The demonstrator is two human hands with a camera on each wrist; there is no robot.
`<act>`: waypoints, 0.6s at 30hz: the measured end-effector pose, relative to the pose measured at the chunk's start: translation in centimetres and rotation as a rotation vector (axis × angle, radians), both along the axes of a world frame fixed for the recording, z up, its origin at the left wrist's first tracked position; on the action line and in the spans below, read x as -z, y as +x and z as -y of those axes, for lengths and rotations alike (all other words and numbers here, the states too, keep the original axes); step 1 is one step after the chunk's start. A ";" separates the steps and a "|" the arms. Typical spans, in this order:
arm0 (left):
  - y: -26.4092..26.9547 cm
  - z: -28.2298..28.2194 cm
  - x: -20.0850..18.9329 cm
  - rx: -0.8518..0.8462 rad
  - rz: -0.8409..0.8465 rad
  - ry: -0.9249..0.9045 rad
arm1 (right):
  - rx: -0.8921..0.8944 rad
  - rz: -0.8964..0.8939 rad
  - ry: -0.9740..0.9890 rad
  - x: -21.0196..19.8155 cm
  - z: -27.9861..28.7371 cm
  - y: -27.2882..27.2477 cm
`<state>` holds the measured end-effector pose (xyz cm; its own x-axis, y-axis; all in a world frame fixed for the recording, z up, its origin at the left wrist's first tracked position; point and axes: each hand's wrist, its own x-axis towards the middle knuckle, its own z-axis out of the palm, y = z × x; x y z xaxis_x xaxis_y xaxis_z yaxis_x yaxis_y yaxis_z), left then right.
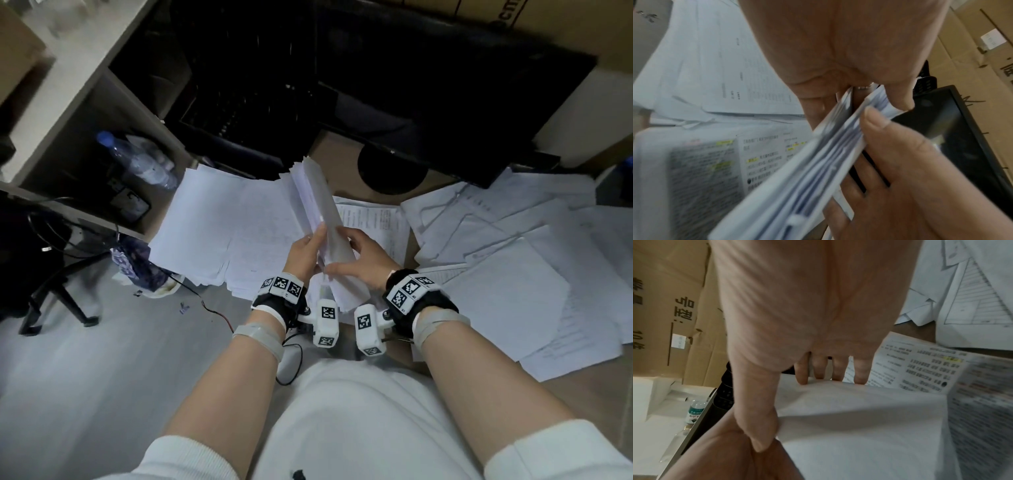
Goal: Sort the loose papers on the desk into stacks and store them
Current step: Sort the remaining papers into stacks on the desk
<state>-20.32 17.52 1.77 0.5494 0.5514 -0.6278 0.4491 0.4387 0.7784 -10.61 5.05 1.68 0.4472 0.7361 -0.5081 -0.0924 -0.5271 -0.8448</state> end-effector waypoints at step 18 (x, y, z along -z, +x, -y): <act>-5.3 -15.1 0.7 0.087 -0.061 0.232 | 0.641 0.365 -0.317 -0.5 -7.4 -4.7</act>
<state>-25.64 32.67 1.03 0.5662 0.6368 -0.5234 0.5267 0.2090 0.8240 -15.30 12.41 2.14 0.9122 0.1248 -0.3903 -0.2055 -0.6847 -0.6993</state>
